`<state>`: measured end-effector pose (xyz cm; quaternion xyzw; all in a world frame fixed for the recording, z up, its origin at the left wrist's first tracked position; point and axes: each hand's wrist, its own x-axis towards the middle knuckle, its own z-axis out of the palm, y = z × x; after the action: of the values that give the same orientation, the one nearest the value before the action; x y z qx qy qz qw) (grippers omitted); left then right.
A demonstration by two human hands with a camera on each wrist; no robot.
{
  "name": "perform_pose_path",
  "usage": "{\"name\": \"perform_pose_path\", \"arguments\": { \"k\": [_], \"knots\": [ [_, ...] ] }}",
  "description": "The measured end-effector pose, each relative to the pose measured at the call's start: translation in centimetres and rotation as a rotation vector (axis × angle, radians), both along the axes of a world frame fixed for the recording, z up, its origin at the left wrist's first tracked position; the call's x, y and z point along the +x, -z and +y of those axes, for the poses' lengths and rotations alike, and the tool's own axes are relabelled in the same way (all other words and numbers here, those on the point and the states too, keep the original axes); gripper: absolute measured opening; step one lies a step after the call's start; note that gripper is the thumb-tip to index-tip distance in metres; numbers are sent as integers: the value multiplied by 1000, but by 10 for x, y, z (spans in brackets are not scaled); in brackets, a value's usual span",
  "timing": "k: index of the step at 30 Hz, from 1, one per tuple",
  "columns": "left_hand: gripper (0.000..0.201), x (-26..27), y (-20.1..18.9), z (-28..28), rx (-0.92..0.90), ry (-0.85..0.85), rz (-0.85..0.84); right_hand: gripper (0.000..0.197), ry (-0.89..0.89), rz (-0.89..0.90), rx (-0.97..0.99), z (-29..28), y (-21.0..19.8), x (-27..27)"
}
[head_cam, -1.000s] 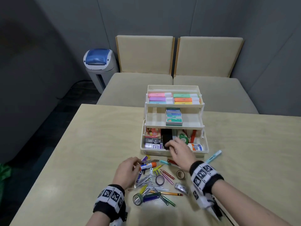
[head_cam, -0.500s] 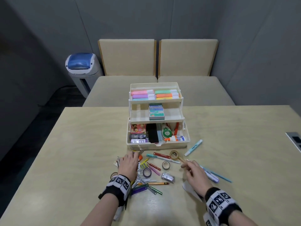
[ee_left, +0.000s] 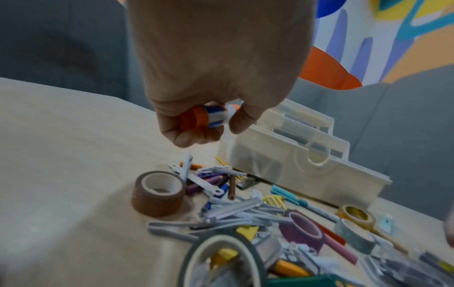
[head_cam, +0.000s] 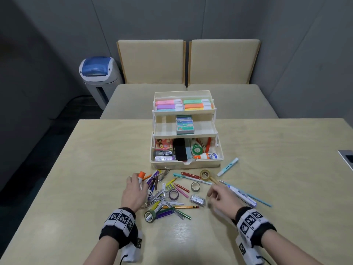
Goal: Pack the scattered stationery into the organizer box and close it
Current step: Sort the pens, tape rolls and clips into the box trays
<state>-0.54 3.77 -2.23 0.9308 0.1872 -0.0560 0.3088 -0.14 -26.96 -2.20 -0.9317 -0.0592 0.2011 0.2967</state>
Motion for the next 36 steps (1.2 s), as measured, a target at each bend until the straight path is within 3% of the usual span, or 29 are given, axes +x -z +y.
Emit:
{"name": "perform_pose_path", "arguments": {
  "k": [3, 10, 16, 21, 25, 31, 36],
  "knots": [
    [27, -1, -3, 5, 17, 2, -16, 5, -182, 9, -95, 19, 4, -11],
    [18, 1, -15, -24, -20, 170, -96, 20, 136, 59, -25, -19, -5, 20],
    [22, 17, -6, -66, -120, 376, -89, 10, 27, 215, -195, -57, -10, -5],
    [29, 28, -6, -84, -97, 444, -54, 14, 65, 166, -456, -53, 5, -35],
    [28, 30, -8, -85, -84, 451, -60, 20, 131, 169, -451, -42, 16, -37],
    [29, 27, -8, -72, -93, 410, -77, 23, 161, -11, -392, -33, 15, -18],
    [33, 22, -9, -58, -104, 336, -78, 23, 183, -39, -380, -36, 11, -2]
  ]
}}
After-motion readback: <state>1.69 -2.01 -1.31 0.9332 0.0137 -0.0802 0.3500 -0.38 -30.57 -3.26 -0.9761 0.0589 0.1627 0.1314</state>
